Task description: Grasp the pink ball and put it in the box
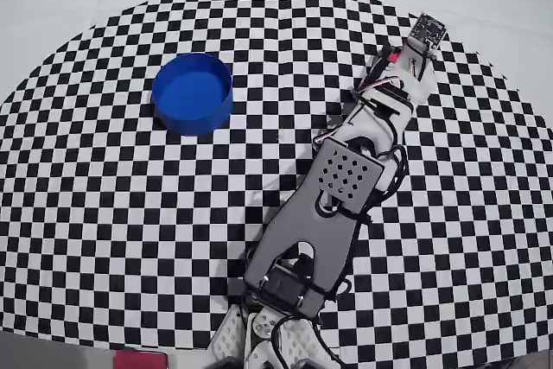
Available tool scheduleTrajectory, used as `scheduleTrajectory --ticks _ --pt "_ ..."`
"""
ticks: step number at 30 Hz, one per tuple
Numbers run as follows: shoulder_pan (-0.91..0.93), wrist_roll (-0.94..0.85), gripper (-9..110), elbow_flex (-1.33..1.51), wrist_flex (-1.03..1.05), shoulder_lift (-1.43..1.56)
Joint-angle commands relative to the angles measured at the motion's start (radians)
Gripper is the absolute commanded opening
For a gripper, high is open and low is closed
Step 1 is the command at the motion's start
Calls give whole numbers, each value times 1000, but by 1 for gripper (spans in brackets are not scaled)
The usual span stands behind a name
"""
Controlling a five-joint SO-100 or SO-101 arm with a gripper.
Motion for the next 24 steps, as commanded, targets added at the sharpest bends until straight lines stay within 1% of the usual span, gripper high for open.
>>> scheduleTrajectory --ticks 1,24 --pt "-8 -6 27 -57 8 6" --pt "-18 -6 27 -196 49 -81"
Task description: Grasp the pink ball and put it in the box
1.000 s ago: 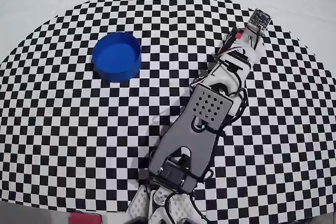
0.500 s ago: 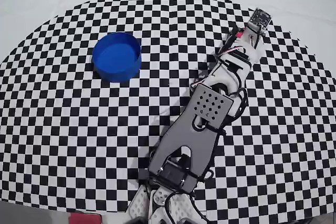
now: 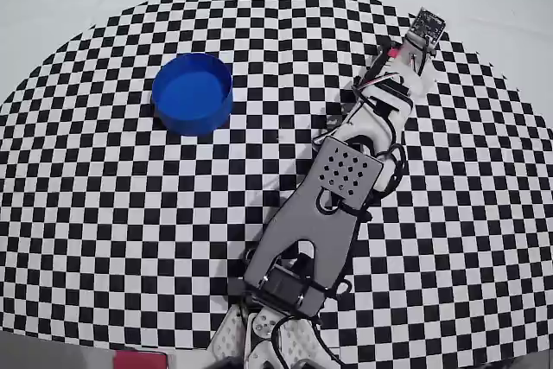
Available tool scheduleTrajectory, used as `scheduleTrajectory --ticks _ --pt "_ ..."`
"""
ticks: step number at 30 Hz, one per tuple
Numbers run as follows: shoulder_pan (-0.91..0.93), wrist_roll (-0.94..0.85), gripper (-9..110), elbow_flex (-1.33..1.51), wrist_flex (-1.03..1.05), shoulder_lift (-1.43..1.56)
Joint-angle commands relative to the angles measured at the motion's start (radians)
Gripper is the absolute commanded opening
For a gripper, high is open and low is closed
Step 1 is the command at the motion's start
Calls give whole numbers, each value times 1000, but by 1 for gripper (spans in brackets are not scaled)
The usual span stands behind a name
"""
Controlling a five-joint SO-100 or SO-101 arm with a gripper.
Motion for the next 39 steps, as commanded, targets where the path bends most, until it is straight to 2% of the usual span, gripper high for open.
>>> scheduleTrajectory --ticks 1,39 --pt "-9 -6 27 -61 11 5" --pt "-18 -6 27 -138 23 -78"
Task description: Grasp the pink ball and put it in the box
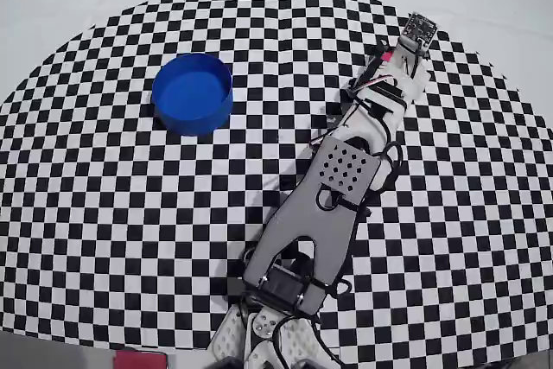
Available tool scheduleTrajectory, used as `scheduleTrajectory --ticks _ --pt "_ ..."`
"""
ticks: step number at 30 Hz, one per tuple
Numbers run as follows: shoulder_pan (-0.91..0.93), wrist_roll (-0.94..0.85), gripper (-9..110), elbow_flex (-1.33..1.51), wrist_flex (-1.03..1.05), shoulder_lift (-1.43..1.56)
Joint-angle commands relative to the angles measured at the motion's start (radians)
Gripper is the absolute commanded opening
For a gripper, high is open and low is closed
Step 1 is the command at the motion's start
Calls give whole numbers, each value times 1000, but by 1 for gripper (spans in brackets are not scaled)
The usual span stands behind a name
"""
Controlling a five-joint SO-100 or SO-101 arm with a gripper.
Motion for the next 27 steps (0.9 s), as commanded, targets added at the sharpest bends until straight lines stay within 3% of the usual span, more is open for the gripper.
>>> scheduleTrajectory --ticks 1,23,25,27 --pt "-2 -6 27 -51 3 9" --pt "0 -6 27 -52 3 3" --pt "2 -6 21 -52 3 2" --pt "3 -6 6 -52 3 2"
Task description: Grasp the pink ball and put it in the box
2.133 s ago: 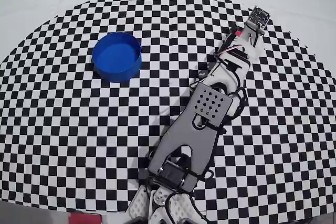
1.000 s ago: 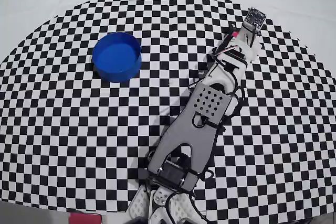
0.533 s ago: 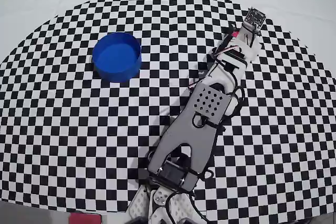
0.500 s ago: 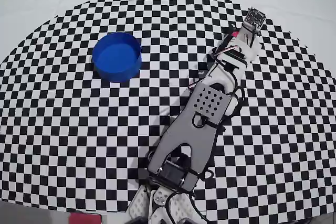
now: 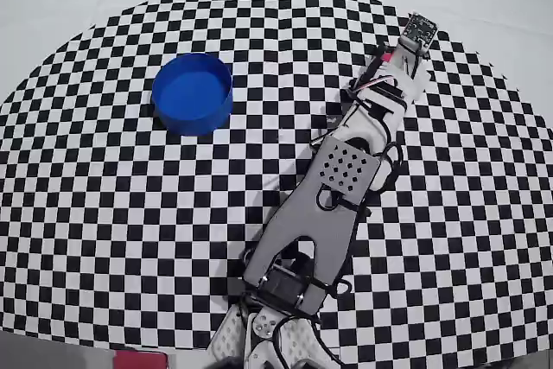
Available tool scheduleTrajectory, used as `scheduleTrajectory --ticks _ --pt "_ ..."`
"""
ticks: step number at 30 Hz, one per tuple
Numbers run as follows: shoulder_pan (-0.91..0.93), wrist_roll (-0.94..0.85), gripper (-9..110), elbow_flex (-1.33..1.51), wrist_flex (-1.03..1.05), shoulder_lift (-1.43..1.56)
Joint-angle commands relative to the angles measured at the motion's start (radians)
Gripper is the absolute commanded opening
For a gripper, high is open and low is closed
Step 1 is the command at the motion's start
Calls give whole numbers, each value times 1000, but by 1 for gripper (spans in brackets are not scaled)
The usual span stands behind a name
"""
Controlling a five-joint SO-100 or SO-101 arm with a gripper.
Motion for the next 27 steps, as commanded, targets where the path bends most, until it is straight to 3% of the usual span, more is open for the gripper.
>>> scheduleTrajectory --ticks 1,27 --pt "3 -6 0 -43 3 9" --pt "8 -6 0 14 40 137"
